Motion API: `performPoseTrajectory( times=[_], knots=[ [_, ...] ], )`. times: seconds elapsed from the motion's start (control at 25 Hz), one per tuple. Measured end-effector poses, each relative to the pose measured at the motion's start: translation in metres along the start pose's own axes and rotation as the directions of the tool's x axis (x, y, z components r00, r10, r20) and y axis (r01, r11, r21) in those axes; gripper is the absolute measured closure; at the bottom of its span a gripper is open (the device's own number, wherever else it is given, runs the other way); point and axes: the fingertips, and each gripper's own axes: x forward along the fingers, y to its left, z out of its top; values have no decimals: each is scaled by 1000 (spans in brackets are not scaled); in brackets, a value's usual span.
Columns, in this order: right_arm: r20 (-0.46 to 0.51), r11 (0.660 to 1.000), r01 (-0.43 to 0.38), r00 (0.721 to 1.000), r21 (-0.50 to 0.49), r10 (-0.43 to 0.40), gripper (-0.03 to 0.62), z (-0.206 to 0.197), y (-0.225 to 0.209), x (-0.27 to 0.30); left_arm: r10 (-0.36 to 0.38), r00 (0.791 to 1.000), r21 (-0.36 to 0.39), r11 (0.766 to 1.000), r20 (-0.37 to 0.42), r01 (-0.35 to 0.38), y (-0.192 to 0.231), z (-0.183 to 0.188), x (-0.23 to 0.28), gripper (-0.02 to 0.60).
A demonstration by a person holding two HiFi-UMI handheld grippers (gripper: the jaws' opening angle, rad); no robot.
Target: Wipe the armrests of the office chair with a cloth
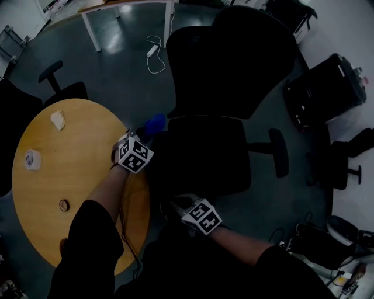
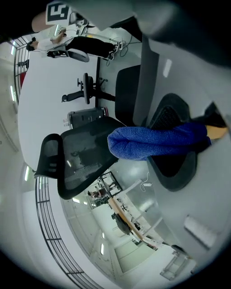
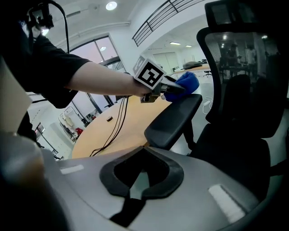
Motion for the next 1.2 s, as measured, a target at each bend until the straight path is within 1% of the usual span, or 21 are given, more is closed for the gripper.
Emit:
performPoseTrajectory(
  times=[0.08, 0.16, 0.24, 0.28, 0.32, 0.4, 0.44, 0.48, 0.52, 0.56, 0.68, 0.84, 0.96, 1.08, 1.2],
  knots=[
    [-7, 1000, 10, 1000, 9, -10, 591, -2, -4, 3, -32, 999, 45, 998, -10, 32, -2, 4, 12, 456],
    [-15, 1000, 11, 1000, 12, -11, 591, -2, -4, 6, -72, 997, 111, 991, -16, 74, -4, 13, 21, 456],
    [-23, 1000, 9, 1000, 8, -9, 589, -3, -3, 9, -137, 990, 197, 970, -24, 139, -7, 27, 30, 456],
    [-27, 1000, 9, 1000, 5, -8, 589, -4, -2, 10, -176, 984, 247, 953, -32, 179, -11, 33, 35, 456],
    [-31, 1000, 9, 999, 3, -9, 589, -5, -1, 12, -215, 975, 296, 930, -46, 219, -15, 39, 39, 456],
    [-40, 1000, 13, 999, 2, -13, 589, -7, -2, 13, -295, 952, 371, 878, -81, 303, -28, 46, 47, 456],
    [-43, 1000, 16, 999, 3, -16, 589, -9, -2, 13, -332, 938, 390, 854, -101, 344, -35, 47, 49, 456],
    [-45, 1000, 19, 999, 4, -18, 589, -9, -3, 13, -363, 924, 396, 836, -119, 379, -41, 46, 52, 456],
    [-46, 1000, 21, 999, 4, -21, 589, -9, -3, 13, -386, 913, 392, 826, -130, 405, -44, 45, 53, 456],
    [-45, 1000, 23, 999, 5, -23, 589, -8, -4, 14, -402, 906, 381, 823, -135, 422, -45, 44, 54, 457],
    [-41, 1000, 24, 999, 10, -23, 591, -4, -6, 17, -421, 898, 341, 831, -129, 439, -41, 40, 50, 457],
    [-35, 999, 21, 999, 29, -20, 589, 2, -10, 25, -421, 899, 297, 849, -121, 437, -35, 30, 41, 457],
    [-35, 1000, 9, 999, 23, -8, 591, 6, -7, 29, -408, 906, 238, 874, -114, 423, -28, 19, 32, 457],
    [-34, 1000, -3, 999, 25, 4, 591, 8, -5, 31, -391, 916, 151, 903, -95, 401, -18, 6, 21, 457],
    [-33, 1000, -13, 999, 24, 13, 591, 9, -5, 29, -356, 933, 63, 931, -59, 359, -15, -3, 9, 457]
  ],
)
